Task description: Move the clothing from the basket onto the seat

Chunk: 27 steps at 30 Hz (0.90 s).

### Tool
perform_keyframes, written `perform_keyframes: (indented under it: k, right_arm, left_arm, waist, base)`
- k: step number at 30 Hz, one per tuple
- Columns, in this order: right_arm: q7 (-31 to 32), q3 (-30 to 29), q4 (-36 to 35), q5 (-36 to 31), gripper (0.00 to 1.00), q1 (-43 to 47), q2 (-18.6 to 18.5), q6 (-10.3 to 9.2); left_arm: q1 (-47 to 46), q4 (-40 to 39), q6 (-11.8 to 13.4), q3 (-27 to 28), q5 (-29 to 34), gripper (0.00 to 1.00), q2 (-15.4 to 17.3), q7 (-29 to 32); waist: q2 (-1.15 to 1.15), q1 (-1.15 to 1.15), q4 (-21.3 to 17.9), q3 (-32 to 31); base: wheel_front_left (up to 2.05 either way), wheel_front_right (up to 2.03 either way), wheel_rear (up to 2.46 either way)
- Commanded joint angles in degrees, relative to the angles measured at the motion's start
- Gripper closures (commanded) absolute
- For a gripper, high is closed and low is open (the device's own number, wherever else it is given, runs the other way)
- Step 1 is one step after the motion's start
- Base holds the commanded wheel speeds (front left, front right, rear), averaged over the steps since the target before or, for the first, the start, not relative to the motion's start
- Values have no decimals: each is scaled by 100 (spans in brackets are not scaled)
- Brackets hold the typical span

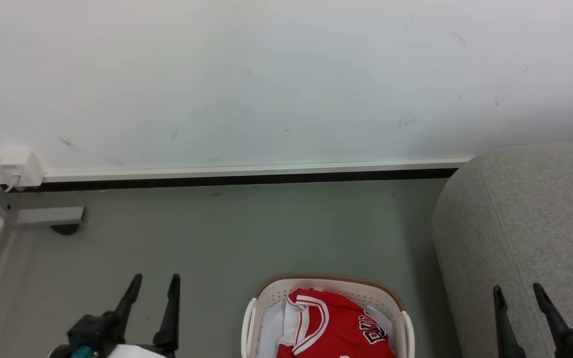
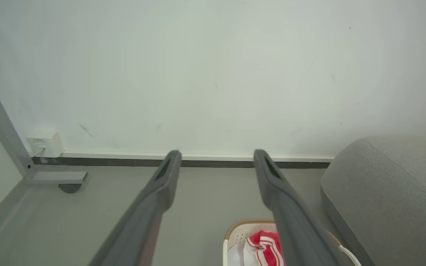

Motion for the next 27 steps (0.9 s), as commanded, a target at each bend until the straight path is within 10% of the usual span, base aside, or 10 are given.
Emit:
perform_keyframes:
  k: [1, 27]
  right_arm:
    - [-58, 3, 1, -151, 0, 49, -51, -10]
    - [-256, 311, -81, -563, 0, -274, -48, -12]
  left_arm:
    - [46, -19, -17, -8, 185, 0, 48, -64]
    - [-455, 53, -121, -259, 724, 0, 68, -248]
  waist:
    - [0, 0, -4, 4]
    - [0, 0, -472, 605]
  base:
    - [0, 0, 0]
    - [0, 0, 0]
